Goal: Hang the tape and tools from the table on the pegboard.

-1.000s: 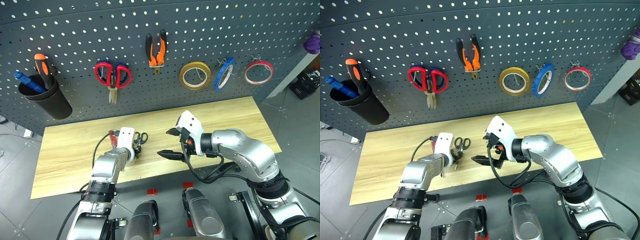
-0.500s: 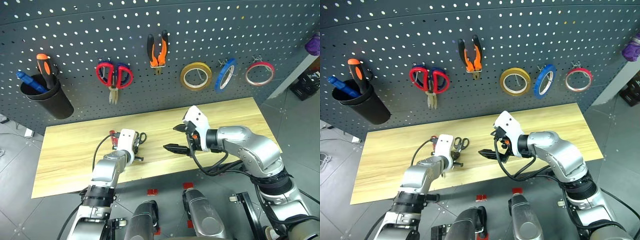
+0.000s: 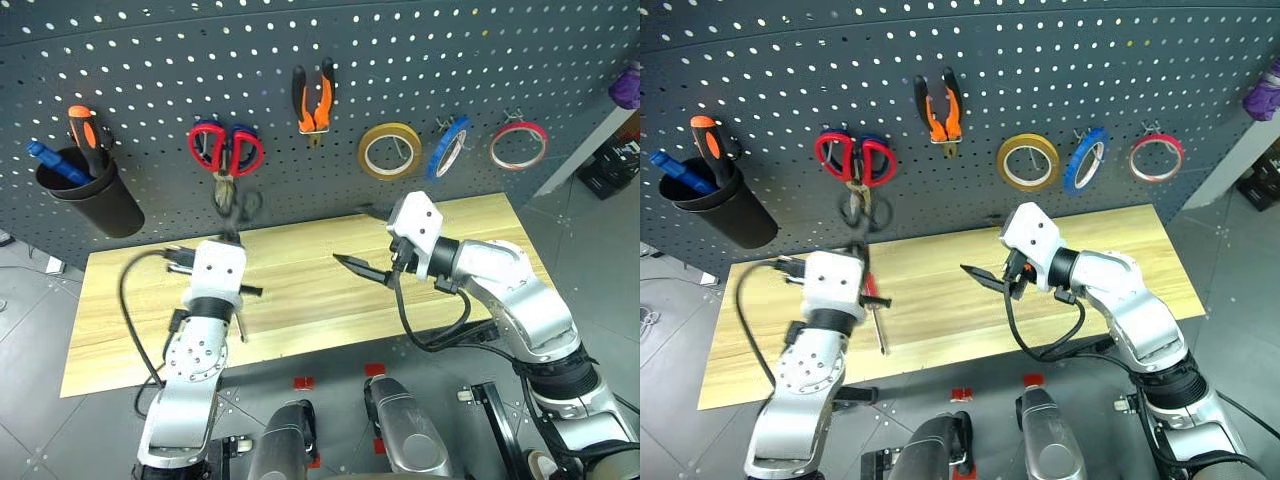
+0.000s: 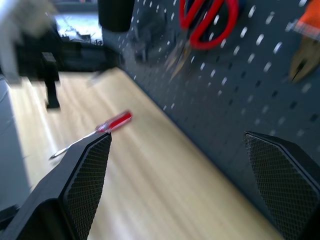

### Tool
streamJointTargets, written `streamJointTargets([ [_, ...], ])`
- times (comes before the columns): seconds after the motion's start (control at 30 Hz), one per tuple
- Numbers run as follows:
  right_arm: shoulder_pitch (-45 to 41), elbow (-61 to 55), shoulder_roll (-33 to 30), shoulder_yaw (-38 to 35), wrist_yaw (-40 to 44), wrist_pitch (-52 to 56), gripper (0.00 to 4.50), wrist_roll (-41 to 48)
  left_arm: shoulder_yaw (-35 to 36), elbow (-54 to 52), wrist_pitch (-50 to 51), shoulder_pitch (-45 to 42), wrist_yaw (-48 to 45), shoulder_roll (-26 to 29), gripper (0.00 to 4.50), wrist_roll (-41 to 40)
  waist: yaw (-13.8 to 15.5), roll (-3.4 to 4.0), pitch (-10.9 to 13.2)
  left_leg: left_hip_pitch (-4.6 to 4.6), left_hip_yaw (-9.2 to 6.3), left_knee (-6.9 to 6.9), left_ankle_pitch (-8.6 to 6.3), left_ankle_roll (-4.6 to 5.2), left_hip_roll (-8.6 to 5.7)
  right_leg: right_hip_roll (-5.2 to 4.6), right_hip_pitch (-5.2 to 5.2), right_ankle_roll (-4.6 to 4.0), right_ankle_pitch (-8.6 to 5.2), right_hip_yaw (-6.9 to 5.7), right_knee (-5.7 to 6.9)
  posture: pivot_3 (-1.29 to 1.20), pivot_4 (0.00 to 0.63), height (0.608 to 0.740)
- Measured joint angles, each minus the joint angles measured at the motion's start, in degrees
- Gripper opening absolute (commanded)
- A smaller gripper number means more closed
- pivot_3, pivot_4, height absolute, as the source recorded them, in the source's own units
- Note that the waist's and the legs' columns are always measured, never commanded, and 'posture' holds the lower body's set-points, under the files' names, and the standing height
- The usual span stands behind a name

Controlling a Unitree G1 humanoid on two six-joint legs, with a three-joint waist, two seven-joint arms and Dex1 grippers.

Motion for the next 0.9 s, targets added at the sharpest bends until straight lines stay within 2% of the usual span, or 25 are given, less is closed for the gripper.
streamJointTargets([
  [0.33, -3.3, 6.3, 1.6, -0.7, 0.2, -3.9, 4.50, -1.8, 3.2, -1.8, 0.4, -5.5, -1.0, 0.2, 0.19, 3.1, -0.2, -0.01, 0.0, 0.01, 0.00, 0.00, -0.01, 0.02, 0.01, 0.02, 0.00, 0.00, 0.00, -0.02, 0.01, -0.32, 0.278, 0.740],
  [0.77, -6.9, 9.6, 3.4, -0.6, 1.4, -5.6, 4.50, -2.5, 3.8, 11.0, -0.2, -11.3, -2.7, 0.0, 0.19, 2.3, -0.2, -0.01, 0.0, -0.01, -0.02, 0.01, -0.01, 0.02, 0.02, 0.02, -0.01, 0.00, 0.00, -0.04, 0.02, -0.33, 0.282, 0.740],
  [0.9, -7.3, 10.5, 4.6, -0.5, 1.4, -5.6, 4.50, -2.7, 5.0, 14.6, 0.1, -13.4, -2.7, -1.5, 1.49, 1.0, -0.2, -0.01, 0.0, -0.01, -0.01, 0.02, -0.01, 0.02, 0.02, 0.02, -0.02, 0.00, 0.00, -0.04, 0.02, -0.34, 0.282, 0.740],
])
